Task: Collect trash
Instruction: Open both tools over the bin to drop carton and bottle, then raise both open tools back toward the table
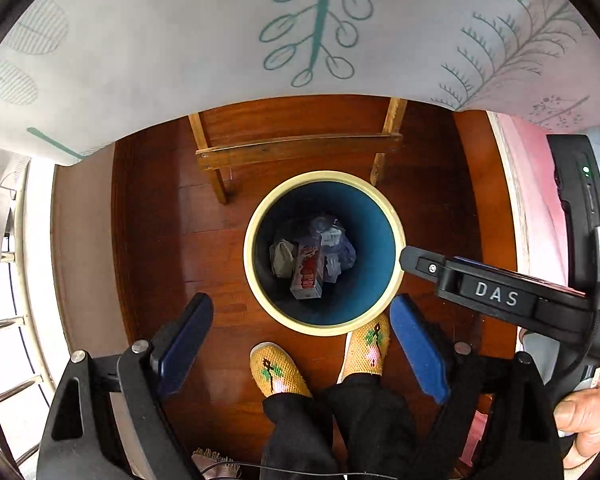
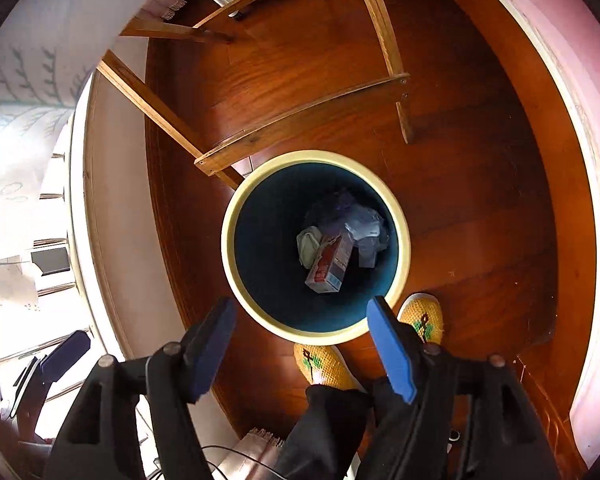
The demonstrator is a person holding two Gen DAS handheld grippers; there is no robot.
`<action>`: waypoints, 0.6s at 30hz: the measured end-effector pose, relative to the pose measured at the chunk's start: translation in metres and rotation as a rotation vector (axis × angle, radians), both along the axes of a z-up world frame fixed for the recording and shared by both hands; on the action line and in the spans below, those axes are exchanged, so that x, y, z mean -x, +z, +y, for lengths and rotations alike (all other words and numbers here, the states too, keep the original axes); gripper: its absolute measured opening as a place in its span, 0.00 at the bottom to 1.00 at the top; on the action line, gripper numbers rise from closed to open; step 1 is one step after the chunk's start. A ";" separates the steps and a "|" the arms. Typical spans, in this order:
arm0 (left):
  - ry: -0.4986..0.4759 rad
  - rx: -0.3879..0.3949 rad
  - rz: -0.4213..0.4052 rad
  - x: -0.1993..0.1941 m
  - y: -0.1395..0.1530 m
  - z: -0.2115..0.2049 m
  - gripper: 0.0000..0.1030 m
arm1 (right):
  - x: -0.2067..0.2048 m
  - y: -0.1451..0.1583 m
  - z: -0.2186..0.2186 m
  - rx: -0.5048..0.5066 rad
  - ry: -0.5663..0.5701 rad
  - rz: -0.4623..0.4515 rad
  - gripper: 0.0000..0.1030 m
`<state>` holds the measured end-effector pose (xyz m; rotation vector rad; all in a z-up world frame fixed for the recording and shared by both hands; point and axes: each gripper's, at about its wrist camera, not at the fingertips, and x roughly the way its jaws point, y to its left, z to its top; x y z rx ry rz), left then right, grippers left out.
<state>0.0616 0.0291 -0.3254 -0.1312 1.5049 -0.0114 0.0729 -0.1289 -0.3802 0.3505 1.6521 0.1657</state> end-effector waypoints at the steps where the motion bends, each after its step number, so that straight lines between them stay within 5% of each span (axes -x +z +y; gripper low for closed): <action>1: 0.012 -0.006 -0.001 -0.001 0.003 0.003 0.86 | 0.003 0.004 -0.002 0.001 -0.001 -0.013 0.67; 9: 0.077 -0.041 -0.052 0.001 0.053 0.028 0.86 | 0.005 0.052 0.002 -0.020 0.034 -0.089 0.70; 18: 0.065 -0.055 -0.114 0.009 0.143 0.048 0.86 | 0.015 0.127 0.002 -0.057 0.021 -0.113 0.74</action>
